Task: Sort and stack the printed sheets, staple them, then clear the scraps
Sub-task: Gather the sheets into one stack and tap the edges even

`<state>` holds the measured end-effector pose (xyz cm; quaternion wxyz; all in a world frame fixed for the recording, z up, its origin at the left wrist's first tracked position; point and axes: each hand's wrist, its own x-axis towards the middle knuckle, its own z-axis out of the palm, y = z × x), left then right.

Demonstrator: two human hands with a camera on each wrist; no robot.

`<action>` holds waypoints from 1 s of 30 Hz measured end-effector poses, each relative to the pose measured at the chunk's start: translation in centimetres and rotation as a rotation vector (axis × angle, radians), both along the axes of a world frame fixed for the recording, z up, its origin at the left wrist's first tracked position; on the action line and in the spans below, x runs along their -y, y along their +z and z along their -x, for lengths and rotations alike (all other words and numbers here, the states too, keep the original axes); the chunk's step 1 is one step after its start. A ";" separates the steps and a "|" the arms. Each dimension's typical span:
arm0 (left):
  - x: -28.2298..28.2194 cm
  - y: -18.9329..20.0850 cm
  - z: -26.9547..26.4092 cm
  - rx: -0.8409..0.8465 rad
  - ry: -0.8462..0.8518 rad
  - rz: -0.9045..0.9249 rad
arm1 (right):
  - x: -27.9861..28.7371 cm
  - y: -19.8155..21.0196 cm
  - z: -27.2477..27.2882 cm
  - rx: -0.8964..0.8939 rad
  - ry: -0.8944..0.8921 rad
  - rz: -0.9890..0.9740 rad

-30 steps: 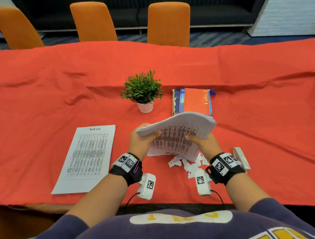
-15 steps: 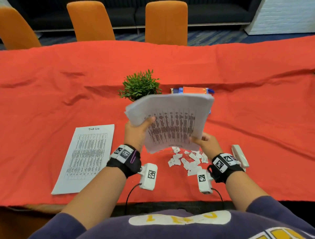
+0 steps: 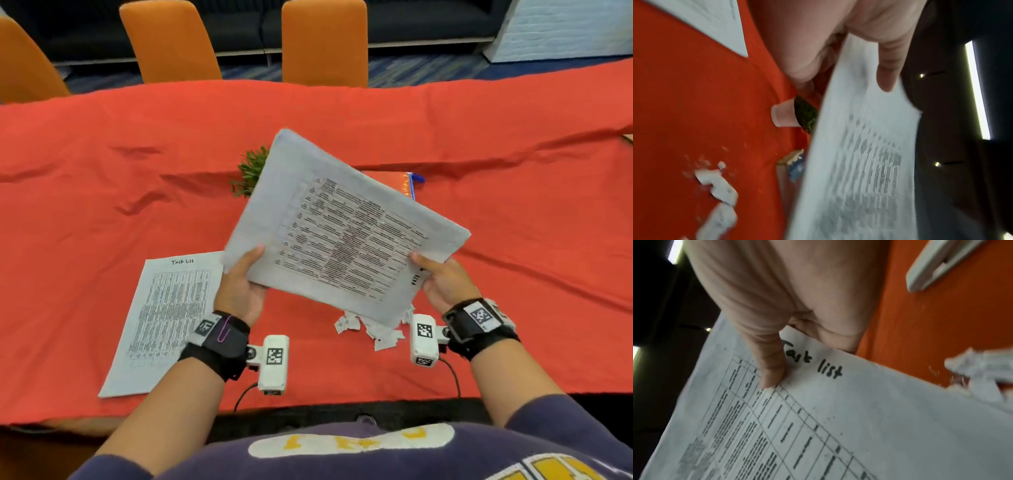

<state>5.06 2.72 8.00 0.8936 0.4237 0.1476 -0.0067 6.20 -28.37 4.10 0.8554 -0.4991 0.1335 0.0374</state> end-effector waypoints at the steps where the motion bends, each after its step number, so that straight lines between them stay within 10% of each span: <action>1: -1.1 -0.7 0.1 -0.029 -0.011 -0.095 | 0.9 -0.2 0.1 0.004 -0.010 0.030; 9: -2.4 -5.8 1.3 -0.096 -0.233 -0.844 | 2.5 -2.9 0.4 0.022 0.043 0.312; 30: 0.1 -7.1 1.2 -0.180 -0.146 -0.659 | 1.9 -4.3 0.8 -0.081 0.155 0.358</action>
